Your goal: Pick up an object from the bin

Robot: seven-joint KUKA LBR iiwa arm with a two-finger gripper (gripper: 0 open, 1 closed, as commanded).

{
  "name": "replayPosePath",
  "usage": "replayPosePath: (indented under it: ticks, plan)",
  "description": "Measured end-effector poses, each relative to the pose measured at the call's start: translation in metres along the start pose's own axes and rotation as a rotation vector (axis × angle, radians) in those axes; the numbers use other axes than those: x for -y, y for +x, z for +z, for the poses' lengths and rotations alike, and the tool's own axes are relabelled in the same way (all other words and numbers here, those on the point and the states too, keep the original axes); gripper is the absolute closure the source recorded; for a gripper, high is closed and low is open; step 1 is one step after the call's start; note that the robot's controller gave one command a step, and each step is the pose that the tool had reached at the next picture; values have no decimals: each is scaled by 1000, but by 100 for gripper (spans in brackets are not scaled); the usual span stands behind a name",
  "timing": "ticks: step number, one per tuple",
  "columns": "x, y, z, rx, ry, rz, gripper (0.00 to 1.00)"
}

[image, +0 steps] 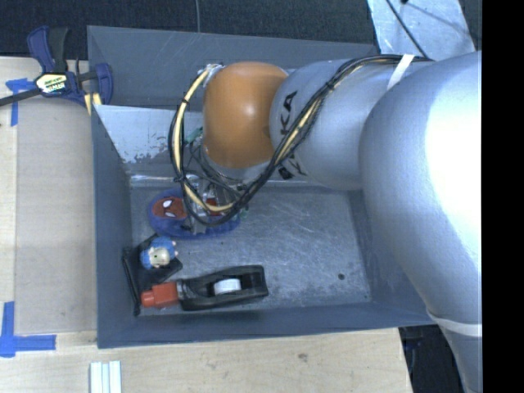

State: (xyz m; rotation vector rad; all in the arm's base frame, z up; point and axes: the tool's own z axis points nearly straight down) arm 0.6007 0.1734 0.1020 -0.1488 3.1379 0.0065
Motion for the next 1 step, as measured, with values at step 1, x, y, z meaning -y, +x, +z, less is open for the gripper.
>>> replayPosePath:
  ticks: [1]
  plan:
    - [-2, 13, -115, 11, 2, 11, 100]
